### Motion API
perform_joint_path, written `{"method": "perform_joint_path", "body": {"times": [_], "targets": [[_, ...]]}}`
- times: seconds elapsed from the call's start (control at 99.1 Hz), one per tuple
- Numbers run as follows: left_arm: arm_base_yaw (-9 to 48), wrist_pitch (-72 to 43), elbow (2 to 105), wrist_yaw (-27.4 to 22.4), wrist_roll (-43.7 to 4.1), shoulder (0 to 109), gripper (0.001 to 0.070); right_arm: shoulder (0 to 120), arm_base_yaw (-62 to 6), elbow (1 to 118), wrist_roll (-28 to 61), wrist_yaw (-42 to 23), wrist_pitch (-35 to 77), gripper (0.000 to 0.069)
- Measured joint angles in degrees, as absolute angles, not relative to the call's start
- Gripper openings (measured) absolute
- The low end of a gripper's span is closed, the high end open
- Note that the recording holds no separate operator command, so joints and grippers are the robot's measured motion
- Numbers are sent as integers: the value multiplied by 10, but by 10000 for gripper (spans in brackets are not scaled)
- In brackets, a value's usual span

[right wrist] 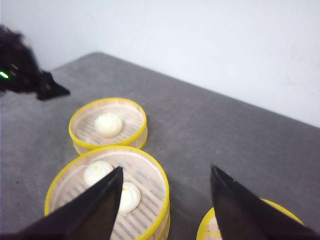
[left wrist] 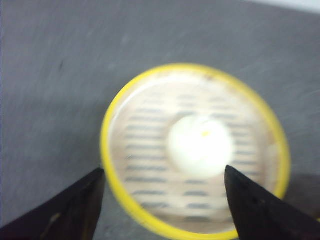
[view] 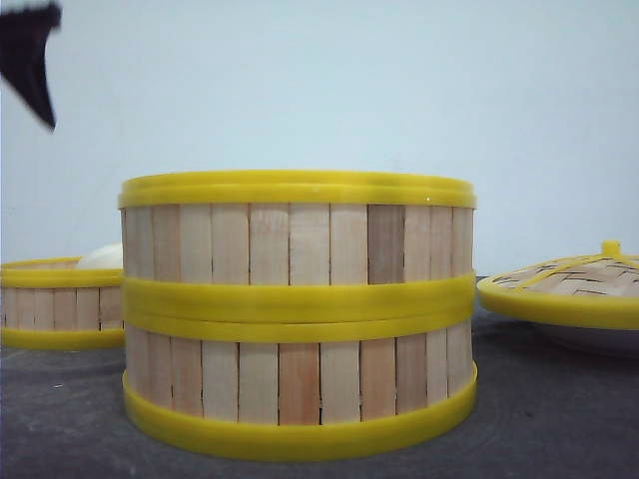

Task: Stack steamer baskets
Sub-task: 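Move the left gripper down to grasp the rim of another basket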

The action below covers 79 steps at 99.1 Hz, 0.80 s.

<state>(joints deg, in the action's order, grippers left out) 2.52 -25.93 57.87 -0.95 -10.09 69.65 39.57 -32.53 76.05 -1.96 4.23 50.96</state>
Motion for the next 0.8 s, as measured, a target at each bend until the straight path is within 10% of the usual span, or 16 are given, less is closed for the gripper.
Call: {"method": "perform_joint_path", "body": {"times": [0.797], "targets": [[-10,-220,579,-13,-101,885,361,381,-325,761,-24,42,537,335]]}}
